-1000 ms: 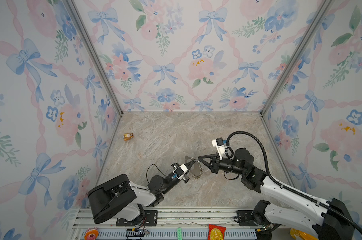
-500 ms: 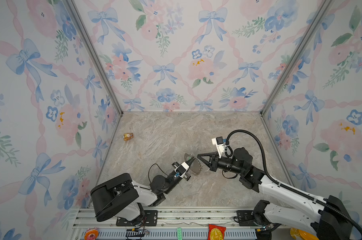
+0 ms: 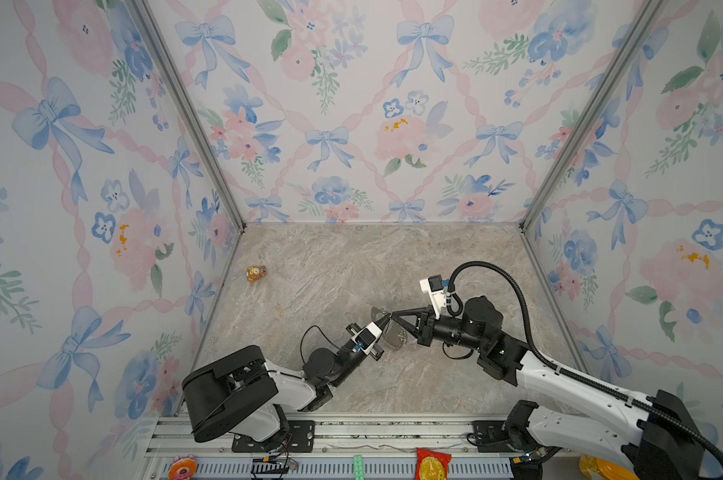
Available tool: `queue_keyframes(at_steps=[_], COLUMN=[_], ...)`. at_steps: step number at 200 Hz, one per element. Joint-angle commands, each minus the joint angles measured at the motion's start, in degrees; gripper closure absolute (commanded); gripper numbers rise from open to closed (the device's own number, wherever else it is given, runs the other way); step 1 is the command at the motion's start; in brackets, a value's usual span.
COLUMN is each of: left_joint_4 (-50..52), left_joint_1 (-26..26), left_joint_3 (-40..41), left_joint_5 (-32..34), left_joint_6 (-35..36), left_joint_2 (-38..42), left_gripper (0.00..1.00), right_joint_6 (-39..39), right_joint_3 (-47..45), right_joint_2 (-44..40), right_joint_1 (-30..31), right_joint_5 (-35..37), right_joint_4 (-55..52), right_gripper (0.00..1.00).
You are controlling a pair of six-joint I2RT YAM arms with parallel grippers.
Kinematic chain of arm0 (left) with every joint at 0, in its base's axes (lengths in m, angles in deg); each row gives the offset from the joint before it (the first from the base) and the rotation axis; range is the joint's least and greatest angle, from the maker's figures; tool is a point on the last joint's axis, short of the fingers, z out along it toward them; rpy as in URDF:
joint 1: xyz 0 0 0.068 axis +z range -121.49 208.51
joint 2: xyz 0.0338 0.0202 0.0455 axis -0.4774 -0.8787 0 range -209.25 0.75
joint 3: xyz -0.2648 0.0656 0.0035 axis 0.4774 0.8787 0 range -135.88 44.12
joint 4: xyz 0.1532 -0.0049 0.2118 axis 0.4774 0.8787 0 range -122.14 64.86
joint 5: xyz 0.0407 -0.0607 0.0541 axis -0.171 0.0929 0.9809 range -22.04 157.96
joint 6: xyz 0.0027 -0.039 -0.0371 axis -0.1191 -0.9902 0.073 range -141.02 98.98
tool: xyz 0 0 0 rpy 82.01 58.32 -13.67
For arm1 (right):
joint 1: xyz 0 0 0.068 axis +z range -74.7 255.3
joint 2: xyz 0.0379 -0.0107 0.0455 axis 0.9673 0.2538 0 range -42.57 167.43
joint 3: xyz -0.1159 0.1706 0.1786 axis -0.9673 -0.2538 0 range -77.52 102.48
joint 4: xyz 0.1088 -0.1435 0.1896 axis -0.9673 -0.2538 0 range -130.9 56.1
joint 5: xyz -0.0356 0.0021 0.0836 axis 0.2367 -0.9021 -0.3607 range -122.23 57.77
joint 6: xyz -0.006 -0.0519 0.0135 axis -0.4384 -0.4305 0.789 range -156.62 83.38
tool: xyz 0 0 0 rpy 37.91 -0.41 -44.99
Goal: Attach keys to a key ring
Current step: Insert the key into the keyring.
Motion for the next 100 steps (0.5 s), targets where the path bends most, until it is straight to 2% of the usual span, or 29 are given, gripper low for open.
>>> queue_keyframes(at_steps=[1,20,40,79,100], left_joint_4=[6.20,11.33,13.26,16.05,16.06], left_joint_1=[0.52,0.44,1.07,1.62,2.52], left_joint_3=[-0.96,-2.20,-2.41,-3.34,-2.82], left_joint_5=[2.43,2.04,0.24,-3.20,-6.14], left_joint_6=[-1.27,-1.92,-3.44,-4.50,-5.53], left_joint_2=[0.82,2.80,4.35,5.38,6.48], left_gripper=[1.00,1.00,1.00,1.00,1.00], right_joint_6=[-6.13,-11.83,-15.50,-21.94,-26.73], right_joint_3=[3.60,6.05,8.13,12.79,14.79], right_joint_2=[-3.90,-5.15,-4.56,-2.14,-3.07], right_joint_1=[1.68,1.79,2.43,6.81,8.43], right_joint_5=[-2.28,1.42,1.30,-0.08,3.31], right_joint_4=[-4.40,-14.45,-18.79,-24.29,-30.30], right_gripper=[1.00,1.00,1.00,0.89,0.81])
